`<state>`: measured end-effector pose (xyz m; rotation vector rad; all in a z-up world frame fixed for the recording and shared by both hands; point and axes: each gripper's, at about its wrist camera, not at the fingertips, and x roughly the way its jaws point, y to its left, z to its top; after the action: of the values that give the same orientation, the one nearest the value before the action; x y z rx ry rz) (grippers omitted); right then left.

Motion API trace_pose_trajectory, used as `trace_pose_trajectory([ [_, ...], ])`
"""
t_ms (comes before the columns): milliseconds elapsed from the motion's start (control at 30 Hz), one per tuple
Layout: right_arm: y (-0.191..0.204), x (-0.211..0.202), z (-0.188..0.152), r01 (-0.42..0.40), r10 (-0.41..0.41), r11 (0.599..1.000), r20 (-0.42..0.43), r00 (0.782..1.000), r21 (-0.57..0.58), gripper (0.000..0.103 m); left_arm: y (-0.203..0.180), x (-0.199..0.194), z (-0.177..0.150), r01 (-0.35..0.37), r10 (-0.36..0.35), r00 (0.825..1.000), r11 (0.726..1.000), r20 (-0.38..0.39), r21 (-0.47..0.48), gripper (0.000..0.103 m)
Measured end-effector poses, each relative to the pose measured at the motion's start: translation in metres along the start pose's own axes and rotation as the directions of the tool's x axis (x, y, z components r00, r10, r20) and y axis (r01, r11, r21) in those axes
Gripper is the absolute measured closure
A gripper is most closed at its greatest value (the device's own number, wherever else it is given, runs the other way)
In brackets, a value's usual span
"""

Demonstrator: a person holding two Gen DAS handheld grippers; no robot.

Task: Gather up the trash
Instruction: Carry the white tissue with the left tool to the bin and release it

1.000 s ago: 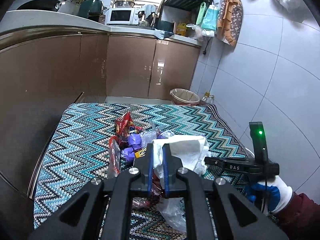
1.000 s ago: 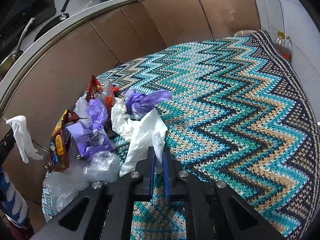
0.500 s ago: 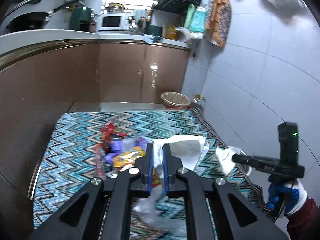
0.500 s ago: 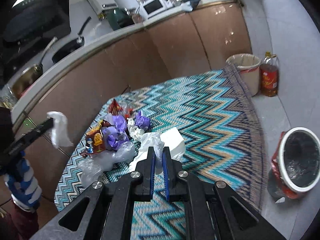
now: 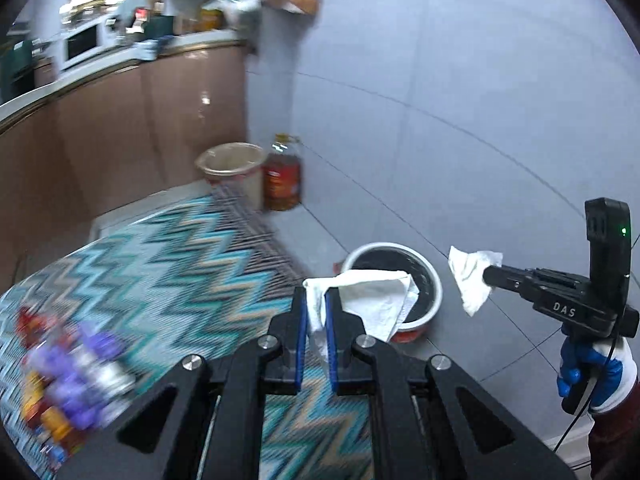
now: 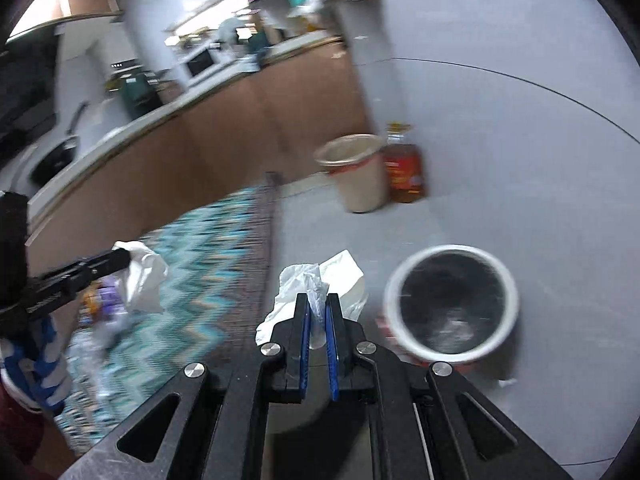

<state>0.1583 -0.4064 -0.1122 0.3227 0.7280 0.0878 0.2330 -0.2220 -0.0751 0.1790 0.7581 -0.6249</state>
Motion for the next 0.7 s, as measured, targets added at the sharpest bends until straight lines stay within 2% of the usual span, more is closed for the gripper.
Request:
trace_pose_trajectory([
  [133, -0.053, 0.022, 0.005, 0.086, -0.085, 0.995, -0.018, 0.996, 0.053, 0.095, -0.043, 0.065, 0.023, 0.013, -0.012, 0.998, 1.000, -0.058, 0.025, 0.095],
  [267, -0.088, 0.047, 0.012, 0.141, -0.139, 0.988, -0.034, 0.990, 0.066, 0.095, -0.074, 0.134, 0.045, 0.016, -0.014, 0.994, 1.000, -0.110, 0.024, 0.092],
  [467, -0.125, 0.087, 0.022, 0.206, -0.201, 0.976, -0.059, 0.978, 0.077, 0.093, -0.099, 0.206, 0.058, 0.014, -0.013, 0.986, 1.000, -0.168, 0.010, 0.091],
  [533, -0.137, 0.098, 0.025, 0.218, -0.212, 0.972, -0.066, 0.975, 0.087, 0.093, -0.104, 0.224, 0.060, 0.032, -0.034, 0.982, 0.999, -0.187, -0.011, 0.090],
  [567, -0.140, 0.102, 0.027, 0.222, -0.217, 0.971, -0.068, 0.974, 0.086, 0.093, -0.104, 0.229, 0.060, 0.039, -0.042, 0.980, 0.999, -0.192, -0.019, 0.088],
  [633, -0.147, 0.111, 0.029, 0.247, -0.241, 0.965, -0.074, 0.968, 0.084, 0.089, -0.105, 0.244, 0.060, 0.043, -0.050, 0.977, 0.998, -0.206, -0.034, 0.064],
  [700, -0.155, 0.119, 0.031, 0.257, -0.250, 0.962, -0.085, 0.964, 0.089, 0.082, -0.105, 0.253, 0.060, 0.036, -0.045, 0.979, 0.998, -0.198, -0.047, 0.053],
])
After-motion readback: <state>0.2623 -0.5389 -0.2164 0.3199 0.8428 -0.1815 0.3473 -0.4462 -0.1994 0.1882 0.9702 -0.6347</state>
